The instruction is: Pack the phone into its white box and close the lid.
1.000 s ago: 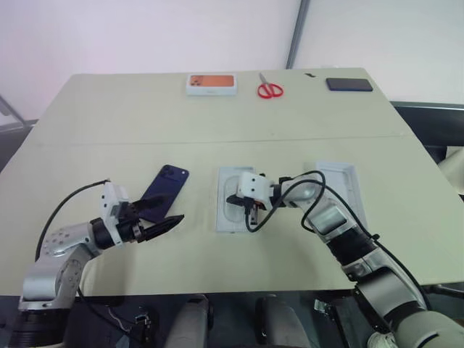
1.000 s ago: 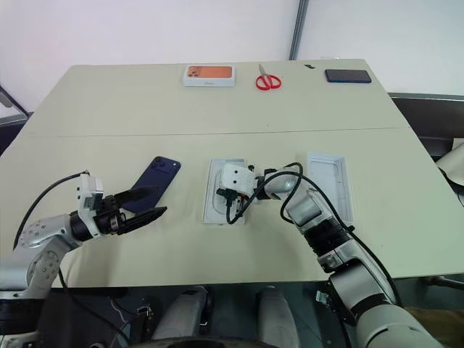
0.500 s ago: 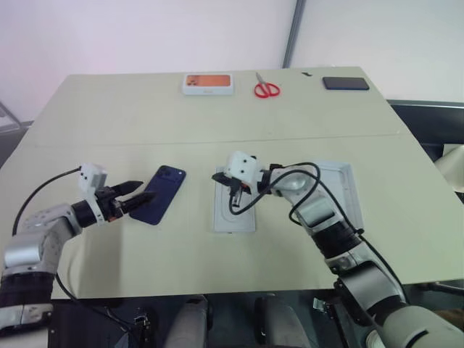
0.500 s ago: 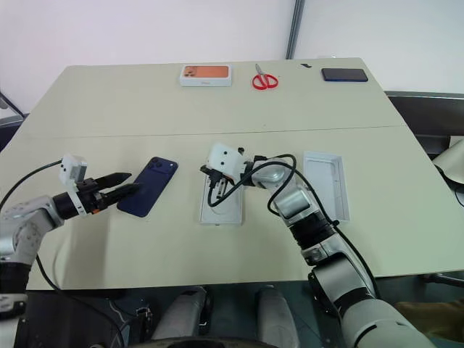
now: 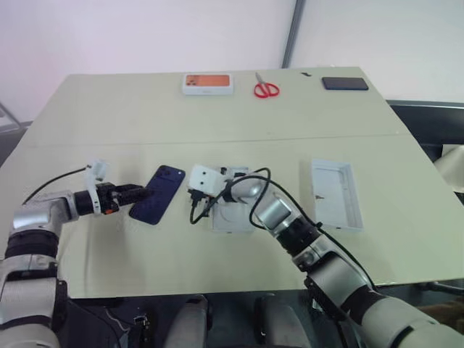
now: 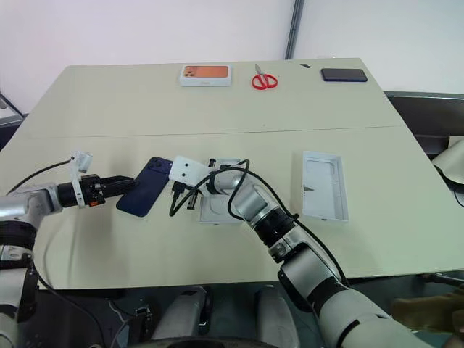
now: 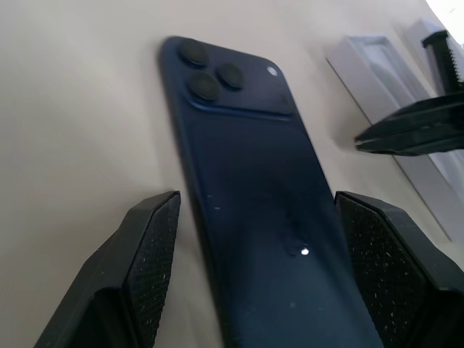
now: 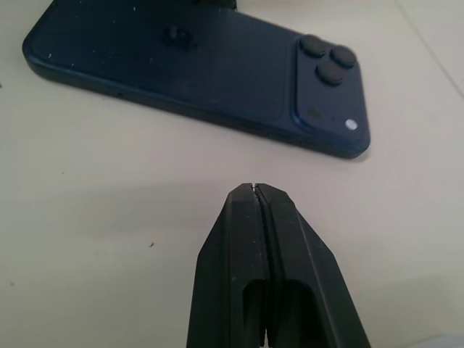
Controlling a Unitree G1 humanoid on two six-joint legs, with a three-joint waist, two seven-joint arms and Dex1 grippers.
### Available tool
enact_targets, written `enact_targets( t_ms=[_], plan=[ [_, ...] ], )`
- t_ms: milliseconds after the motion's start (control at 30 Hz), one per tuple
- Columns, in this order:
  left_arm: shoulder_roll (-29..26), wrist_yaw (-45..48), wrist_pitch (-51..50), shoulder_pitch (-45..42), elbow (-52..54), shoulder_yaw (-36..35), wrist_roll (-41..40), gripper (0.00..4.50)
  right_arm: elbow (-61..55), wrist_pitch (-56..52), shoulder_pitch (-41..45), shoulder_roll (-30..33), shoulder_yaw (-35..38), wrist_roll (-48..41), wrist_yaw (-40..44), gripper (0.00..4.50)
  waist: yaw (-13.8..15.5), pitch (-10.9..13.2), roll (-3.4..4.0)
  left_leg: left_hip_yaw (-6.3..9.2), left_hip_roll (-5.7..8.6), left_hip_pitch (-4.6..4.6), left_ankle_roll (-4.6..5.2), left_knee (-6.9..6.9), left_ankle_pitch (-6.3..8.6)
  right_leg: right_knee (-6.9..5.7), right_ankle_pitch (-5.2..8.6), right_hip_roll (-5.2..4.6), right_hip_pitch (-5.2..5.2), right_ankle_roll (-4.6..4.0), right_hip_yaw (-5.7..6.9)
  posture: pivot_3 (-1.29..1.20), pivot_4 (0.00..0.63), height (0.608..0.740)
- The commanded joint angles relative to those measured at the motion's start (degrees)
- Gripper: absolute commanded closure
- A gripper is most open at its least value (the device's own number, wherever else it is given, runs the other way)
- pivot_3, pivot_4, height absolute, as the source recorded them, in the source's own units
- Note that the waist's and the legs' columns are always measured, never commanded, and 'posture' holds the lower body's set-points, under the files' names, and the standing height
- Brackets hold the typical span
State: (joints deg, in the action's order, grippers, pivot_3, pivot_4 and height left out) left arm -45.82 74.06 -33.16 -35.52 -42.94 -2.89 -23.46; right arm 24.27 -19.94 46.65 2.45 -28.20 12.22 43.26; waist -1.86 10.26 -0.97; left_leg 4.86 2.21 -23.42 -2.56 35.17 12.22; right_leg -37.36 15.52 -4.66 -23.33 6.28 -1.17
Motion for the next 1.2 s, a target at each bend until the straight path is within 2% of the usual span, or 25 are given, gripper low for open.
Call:
enact_targets(
  t_ms=[33,167,333,733,867,1033,1200],
  plan=[
    [0.7,4.2,-0.8,-0.5,-2.7,2.9,2.7,0.89,-2.4,-3.0,1.3,-1.1,-0.1,-0.3,0.6,4.46,-0.2,0.0,0.0,0.01,0.0,0.0,0.0,0.0,0.0,0.0,0.0,0.0,0.0,0.0,0.01,0.0,0.15,0.74],
    [1.8,6.4,-3.8,-0.8,-3.2,4.0,3.7,0.89,-3.3,-5.5,1.2,-1.1,-0.6,0.0,1.1,4.46,-0.4,0.0,0.02,0.02,0.0,0.01,0.0,0.0,0.0,-0.01,0.0,0.0,0.0,0.0,0.0,0.0,0.15,0.74],
    [2.1,10.3,-10.0,1.1,1.2,5.2,2.7,0.89,-3.9,-6.4,1.3,-1.0,-0.7,-0.2,1.6,4.46,-0.5,0.0,0.03,0.01,0.01,0.01,0.0,0.0,0.0,-0.01,0.01,-0.02,0.02,0.01,0.0,0.0,0.15,0.74],
    [3.2,7.2,-11.6,1.9,4.2,3.5,3.2,0.89,-3.9,-6.1,0.7,-0.3,-3.1,0.7,4.5,4.46,-0.5,-0.1,0.07,0.03,0.0,0.07,0.0,0.0,0.0,-0.03,0.01,-0.03,0.06,0.01,-0.01,0.0,0.15,0.74],
    [3.8,8.2,-14.8,3.1,8.2,5.2,2.4,0.89,-2.8,-5.1,1.3,-0.4,-3.2,1.0,4.3,4.46,-0.6,-0.1,0.08,0.04,0.0,0.09,0.0,0.0,0.0,-0.04,0.01,-0.03,0.07,0.01,-0.06,0.0,0.15,0.74],
    [5.2,7.1,-21.3,1.8,10.2,2.6,-1.1,0.89,-2.6,-4.8,1.2,0.0,-3.2,1.4,4.5,4.46,-0.6,-0.1,0.08,0.04,0.0,0.09,0.0,0.0,0.0,-0.04,0.01,-0.03,0.08,0.01,-0.05,0.0,0.15,0.74],
    [4.9,5.7,-18.8,2.5,12.0,4.6,2.1,0.89,-3.0,-4.8,0.8,0.2,-3.1,1.5,4.3,4.46,-0.5,-0.1,0.08,0.04,0.0,0.09,0.0,0.01,0.0,-0.04,0.01,-0.03,0.09,0.01,-0.04,0.0,0.15,0.74]
  ],
)
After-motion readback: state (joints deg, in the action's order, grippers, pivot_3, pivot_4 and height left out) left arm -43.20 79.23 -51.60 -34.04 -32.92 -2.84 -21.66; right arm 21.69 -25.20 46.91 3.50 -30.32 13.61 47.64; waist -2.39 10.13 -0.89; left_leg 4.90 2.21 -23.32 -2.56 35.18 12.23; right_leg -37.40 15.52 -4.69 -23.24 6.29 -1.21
